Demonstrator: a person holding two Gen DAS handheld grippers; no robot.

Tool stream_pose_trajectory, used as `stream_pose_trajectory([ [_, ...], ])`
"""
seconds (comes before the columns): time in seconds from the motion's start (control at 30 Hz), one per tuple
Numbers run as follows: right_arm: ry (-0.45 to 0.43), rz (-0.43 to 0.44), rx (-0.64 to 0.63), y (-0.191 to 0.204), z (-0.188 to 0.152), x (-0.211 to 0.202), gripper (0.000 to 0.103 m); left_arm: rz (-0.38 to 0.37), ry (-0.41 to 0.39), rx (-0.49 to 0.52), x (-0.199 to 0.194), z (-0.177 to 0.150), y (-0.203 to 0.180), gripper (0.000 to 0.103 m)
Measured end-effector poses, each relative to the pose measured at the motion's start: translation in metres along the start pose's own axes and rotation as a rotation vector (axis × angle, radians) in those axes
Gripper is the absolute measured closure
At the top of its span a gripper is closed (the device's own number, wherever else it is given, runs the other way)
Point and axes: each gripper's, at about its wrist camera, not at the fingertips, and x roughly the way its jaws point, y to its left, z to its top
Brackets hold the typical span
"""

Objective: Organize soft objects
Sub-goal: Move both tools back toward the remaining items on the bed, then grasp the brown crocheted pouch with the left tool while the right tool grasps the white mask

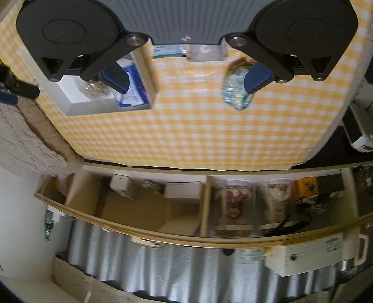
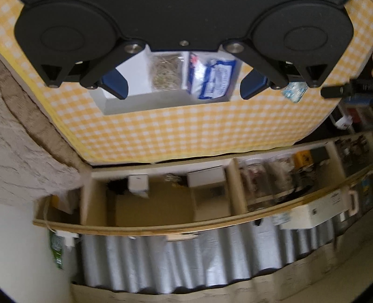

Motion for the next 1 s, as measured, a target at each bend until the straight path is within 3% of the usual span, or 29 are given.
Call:
stream_pose_trajectory([
  [0.23,0.007,0.072,-0.078,0.028,-0.008,0.016,0.0,0.057,0.001,-0.072,0.002,0.003,0.038,0.0],
  [0.53,-0.017,0.143,-0.26,0.065,-0.023,0.041,0.0,0.084,0.144,-0.245,0.033,-0.014,0.094,0.0],
  [0.87,0.193,0.329,-0.504,0.102,-0.051,0.076,0.0,-0.004,0.341,-0.323,0.066,-0.053,0.093,0.002],
  [1.0,0.276,0.419,-0.571,0.113,-0.062,0.085,0.009,0.01,0.385,-0.323,0.081,-0.066,0.085,0.007],
])
